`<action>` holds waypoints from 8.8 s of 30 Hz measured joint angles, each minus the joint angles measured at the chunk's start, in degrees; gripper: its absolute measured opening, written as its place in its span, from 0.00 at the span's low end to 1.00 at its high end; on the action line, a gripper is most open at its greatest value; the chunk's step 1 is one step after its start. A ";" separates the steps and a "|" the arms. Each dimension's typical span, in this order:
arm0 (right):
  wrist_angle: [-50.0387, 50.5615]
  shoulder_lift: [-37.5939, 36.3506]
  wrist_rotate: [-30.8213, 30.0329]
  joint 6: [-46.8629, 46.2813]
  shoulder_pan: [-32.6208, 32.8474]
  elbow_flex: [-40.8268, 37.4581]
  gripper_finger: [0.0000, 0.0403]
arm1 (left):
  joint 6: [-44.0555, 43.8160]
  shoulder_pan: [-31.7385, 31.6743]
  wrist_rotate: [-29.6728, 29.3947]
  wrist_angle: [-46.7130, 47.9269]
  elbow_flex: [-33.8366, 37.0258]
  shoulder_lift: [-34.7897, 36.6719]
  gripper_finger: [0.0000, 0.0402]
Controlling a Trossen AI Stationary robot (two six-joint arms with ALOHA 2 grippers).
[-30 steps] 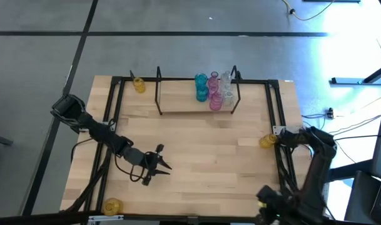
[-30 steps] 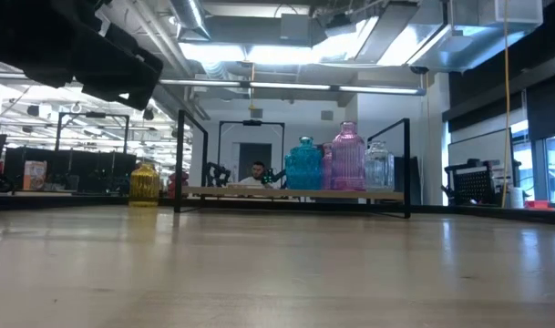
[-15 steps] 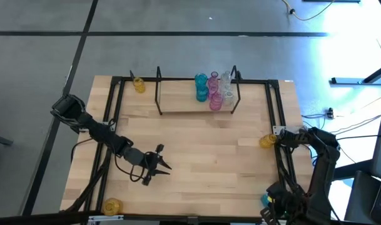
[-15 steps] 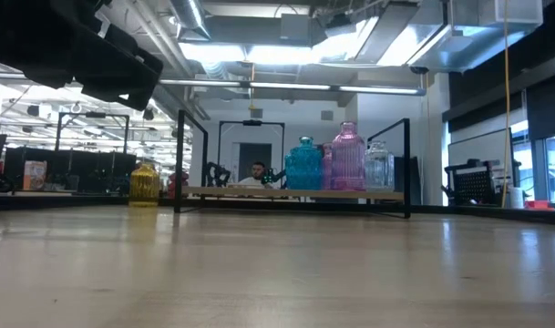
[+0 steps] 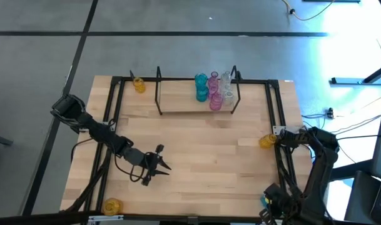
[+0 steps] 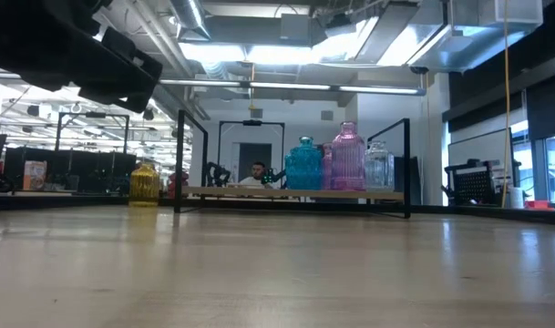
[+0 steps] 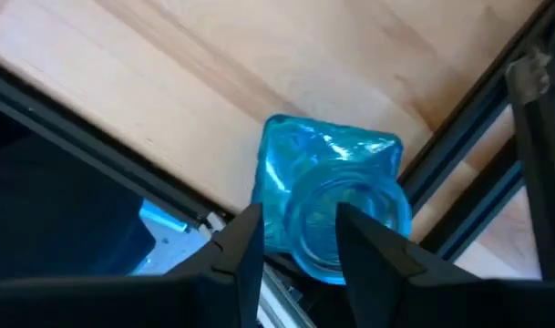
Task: Sort vases onto shelf
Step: Put the blue vase aligned with the other blue vase on the shelf, then put the top left yellow vase to the left side of the top blue vase on the shelf
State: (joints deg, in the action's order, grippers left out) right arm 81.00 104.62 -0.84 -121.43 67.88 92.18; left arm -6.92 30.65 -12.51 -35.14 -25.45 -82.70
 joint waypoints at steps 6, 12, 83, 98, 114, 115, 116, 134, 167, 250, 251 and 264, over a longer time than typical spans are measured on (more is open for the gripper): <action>-0.46 0.00 0.46 0.47 -0.01 -2.62 0.31 | 0.00 0.00 -0.02 0.00 0.00 0.00 0.23; -3.26 0.00 0.67 3.37 -0.02 -4.84 0.28 | 0.00 0.00 -0.02 -0.02 0.00 0.00 0.23; -14.14 0.09 -11.39 138.70 -66.71 17.58 0.05 | 3.05 -20.06 14.27 -3.66 -0.11 4.87 0.23; -10.30 2.53 -2.53 147.15 -79.42 18.80 0.05 | 13.33 -27.78 15.02 -2.90 -0.11 4.87 0.23; -9.42 10.01 -6.05 152.18 -80.78 18.74 0.05 | 16.26 -27.76 14.80 -3.04 -0.07 4.85 0.23; -9.24 10.31 -6.10 152.24 -80.76 18.72 0.05 | 16.26 -27.76 14.73 -3.06 -0.07 4.85 0.23; -9.07 10.54 -6.08 152.43 -80.76 18.71 0.05 | 16.24 -27.76 14.73 -3.06 -0.07 4.85 0.23; -9.65 10.75 -7.18 154.46 -83.25 18.71 0.05 | 16.13 -27.76 14.73 -3.06 -0.04 4.83 0.23; -12.36 10.78 -6.67 155.86 -85.94 18.71 0.05 | 16.13 -27.76 14.75 -3.06 0.00 4.81 0.23; -24.03 -20.54 -16.93 107.78 -50.94 -20.60 0.26 | 1.94 -26.49 -8.08 61.84 -18.80 24.74 0.45; -27.63 -22.26 -16.95 107.39 -50.90 -24.06 0.26 | 1.12 -26.51 -9.15 64.07 -19.78 25.21 0.45; -68.84 -26.75 -11.19 106.99 -50.16 -49.34 0.26 | -9.40 -31.96 -12.18 90.94 -29.14 26.93 0.45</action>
State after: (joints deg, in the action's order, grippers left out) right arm 12.15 77.87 -12.03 -14.43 17.72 42.84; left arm -16.32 -1.31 -24.70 55.80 -54.59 -55.77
